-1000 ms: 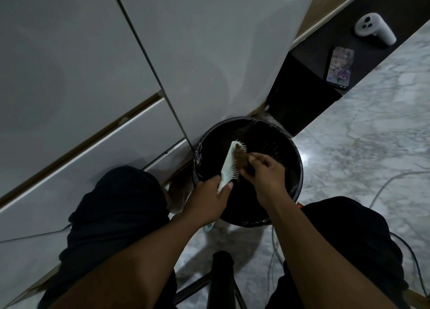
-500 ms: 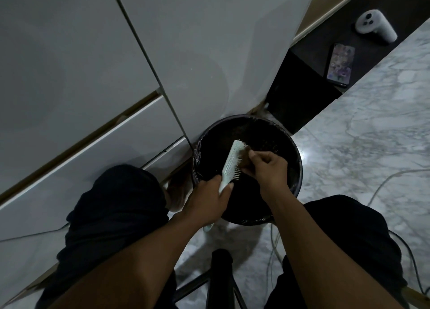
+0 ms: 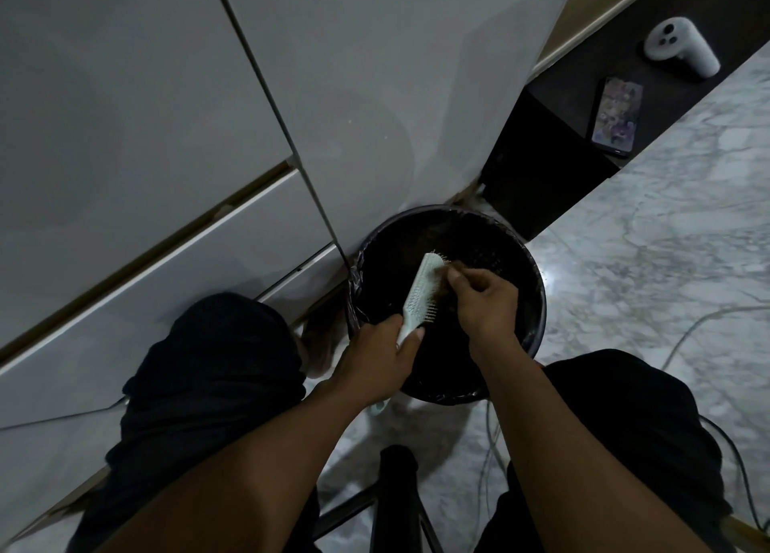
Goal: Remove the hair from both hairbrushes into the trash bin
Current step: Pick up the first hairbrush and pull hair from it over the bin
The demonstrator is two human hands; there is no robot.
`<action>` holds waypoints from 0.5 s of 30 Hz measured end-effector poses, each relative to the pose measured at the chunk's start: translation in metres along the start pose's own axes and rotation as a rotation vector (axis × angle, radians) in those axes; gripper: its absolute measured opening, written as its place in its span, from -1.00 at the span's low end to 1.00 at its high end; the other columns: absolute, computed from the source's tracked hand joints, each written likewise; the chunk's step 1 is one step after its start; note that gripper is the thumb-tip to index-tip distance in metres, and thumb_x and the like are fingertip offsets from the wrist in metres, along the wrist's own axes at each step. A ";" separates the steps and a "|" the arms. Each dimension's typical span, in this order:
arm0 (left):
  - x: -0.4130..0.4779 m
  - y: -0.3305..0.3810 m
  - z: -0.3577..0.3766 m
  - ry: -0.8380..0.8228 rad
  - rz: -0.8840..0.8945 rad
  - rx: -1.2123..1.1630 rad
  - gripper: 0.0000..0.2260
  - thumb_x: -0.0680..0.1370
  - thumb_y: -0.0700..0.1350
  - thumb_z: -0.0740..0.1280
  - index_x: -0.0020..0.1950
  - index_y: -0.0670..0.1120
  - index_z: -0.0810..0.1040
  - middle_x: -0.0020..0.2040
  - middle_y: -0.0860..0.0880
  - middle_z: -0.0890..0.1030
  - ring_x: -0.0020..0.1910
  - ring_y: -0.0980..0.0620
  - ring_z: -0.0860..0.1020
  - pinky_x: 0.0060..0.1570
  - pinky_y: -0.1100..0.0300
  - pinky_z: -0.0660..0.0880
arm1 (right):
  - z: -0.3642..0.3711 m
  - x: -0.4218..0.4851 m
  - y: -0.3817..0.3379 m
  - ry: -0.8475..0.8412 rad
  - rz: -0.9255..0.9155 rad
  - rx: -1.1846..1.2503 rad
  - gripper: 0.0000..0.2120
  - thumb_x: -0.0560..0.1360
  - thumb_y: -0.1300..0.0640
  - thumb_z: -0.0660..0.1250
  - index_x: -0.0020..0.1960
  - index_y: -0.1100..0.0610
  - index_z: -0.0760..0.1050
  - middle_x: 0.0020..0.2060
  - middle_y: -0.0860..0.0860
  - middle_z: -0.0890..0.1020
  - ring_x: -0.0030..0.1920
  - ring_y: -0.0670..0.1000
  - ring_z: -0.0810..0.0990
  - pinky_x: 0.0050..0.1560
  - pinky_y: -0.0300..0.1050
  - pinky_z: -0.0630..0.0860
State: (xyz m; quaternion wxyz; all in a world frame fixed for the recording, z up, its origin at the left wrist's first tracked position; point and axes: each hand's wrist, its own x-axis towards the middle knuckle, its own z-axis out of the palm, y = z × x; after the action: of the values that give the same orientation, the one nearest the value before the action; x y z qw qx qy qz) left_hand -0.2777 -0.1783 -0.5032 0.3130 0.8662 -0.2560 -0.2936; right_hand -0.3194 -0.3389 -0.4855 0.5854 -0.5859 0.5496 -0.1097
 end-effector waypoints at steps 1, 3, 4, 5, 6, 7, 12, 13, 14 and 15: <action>0.001 0.001 -0.001 0.005 -0.001 -0.013 -0.69 0.61 0.19 0.22 -0.21 0.01 0.43 -0.39 0.07 0.50 -0.41 0.12 0.51 -0.38 0.18 0.37 | 0.000 0.000 -0.001 0.006 0.089 0.128 -0.87 0.57 0.11 0.41 -0.09 0.14 0.66 -0.14 0.11 0.74 -0.12 0.04 0.71 0.07 0.12 0.67; 0.002 0.002 -0.002 0.010 -0.003 -0.016 -0.69 0.61 0.16 0.24 -0.20 -0.01 0.45 -0.39 0.07 0.50 -0.42 0.14 0.49 -0.38 0.20 0.34 | -0.001 -0.001 -0.003 -0.007 0.282 0.380 -0.83 0.62 0.13 0.33 -0.04 0.20 0.63 -0.07 0.19 0.72 -0.12 0.10 0.70 -0.06 0.09 0.69; 0.002 0.002 -0.002 0.010 -0.004 -0.011 -0.70 0.61 0.16 0.24 -0.20 -0.01 0.45 -0.39 0.07 0.50 -0.41 0.14 0.49 -0.37 0.19 0.34 | -0.002 0.000 -0.003 -0.027 0.348 0.462 -0.81 0.64 0.14 0.29 0.05 0.24 0.62 -0.03 0.21 0.71 -0.08 0.12 0.70 -0.10 0.07 0.68; 0.002 0.002 -0.001 0.009 -0.007 -0.005 -0.70 0.61 0.17 0.24 -0.20 -0.01 0.45 -0.39 0.07 0.50 -0.40 0.13 0.49 -0.37 0.19 0.34 | -0.003 0.000 -0.003 -0.041 0.378 0.502 -0.77 0.65 0.14 0.26 0.15 0.26 0.59 0.03 0.22 0.70 -0.01 0.15 0.70 -0.11 0.05 0.67; 0.002 0.001 -0.001 0.006 -0.010 0.003 -0.69 0.61 0.17 0.23 -0.19 -0.01 0.45 -0.38 0.06 0.50 -0.39 0.11 0.50 -0.36 0.17 0.36 | -0.003 -0.001 -0.002 -0.058 0.384 0.494 -0.73 0.66 0.13 0.25 0.23 0.26 0.56 0.09 0.22 0.70 0.07 0.18 0.70 -0.11 0.05 0.67; 0.002 0.000 0.000 0.006 -0.011 0.009 -0.69 0.61 0.18 0.22 -0.19 0.00 0.44 -0.38 0.06 0.50 -0.38 0.09 0.51 -0.36 0.16 0.38 | -0.002 0.000 -0.001 -0.072 0.353 0.449 -0.71 0.65 0.10 0.25 0.28 0.23 0.54 0.13 0.19 0.69 0.13 0.19 0.68 -0.08 0.06 0.67; 0.000 -0.004 0.001 -0.002 0.005 0.051 -0.74 0.57 0.24 0.15 -0.16 0.09 0.37 -0.26 0.02 0.58 -0.27 -0.02 0.59 -0.23 0.00 0.57 | 0.005 -0.006 0.002 -0.243 -0.052 0.079 -0.53 0.45 0.06 0.53 0.33 -0.07 0.51 0.17 -0.03 0.67 0.18 -0.03 0.65 0.21 0.06 0.60; -0.001 -0.006 0.001 -0.011 0.007 0.061 -0.74 0.56 0.25 0.13 -0.15 0.10 0.36 -0.25 0.01 0.59 -0.26 -0.03 0.59 -0.21 -0.04 0.58 | 0.007 -0.004 0.006 -0.235 -0.090 0.029 -0.62 0.43 0.08 0.54 0.21 -0.11 0.59 0.11 -0.02 0.71 0.15 -0.04 0.68 0.22 0.07 0.61; -0.001 -0.006 0.002 -0.013 0.012 0.073 -0.73 0.56 0.27 0.12 -0.16 0.11 0.35 -0.25 0.01 0.59 -0.27 -0.02 0.59 -0.22 -0.05 0.58 | 0.006 -0.001 0.007 -0.203 -0.108 -0.011 -0.72 0.42 0.10 0.56 0.08 -0.14 0.65 0.03 -0.03 0.75 0.09 -0.04 0.71 0.21 0.09 0.62; -0.001 -0.007 0.003 -0.012 0.018 0.086 -0.72 0.56 0.28 0.11 -0.16 0.11 0.34 -0.26 0.02 0.58 -0.28 -0.02 0.59 -0.22 -0.05 0.58 | 0.005 0.003 0.010 -0.176 -0.113 -0.035 -0.81 0.41 0.09 0.57 -0.04 -0.14 0.68 -0.06 -0.04 0.77 0.04 -0.04 0.74 0.18 0.12 0.64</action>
State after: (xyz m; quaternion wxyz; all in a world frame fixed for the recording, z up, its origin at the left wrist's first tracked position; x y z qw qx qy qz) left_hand -0.2788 -0.1741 -0.5090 0.2763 0.8748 -0.2780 -0.2849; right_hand -0.3197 -0.3350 -0.4967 0.6142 -0.6333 0.4639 -0.0811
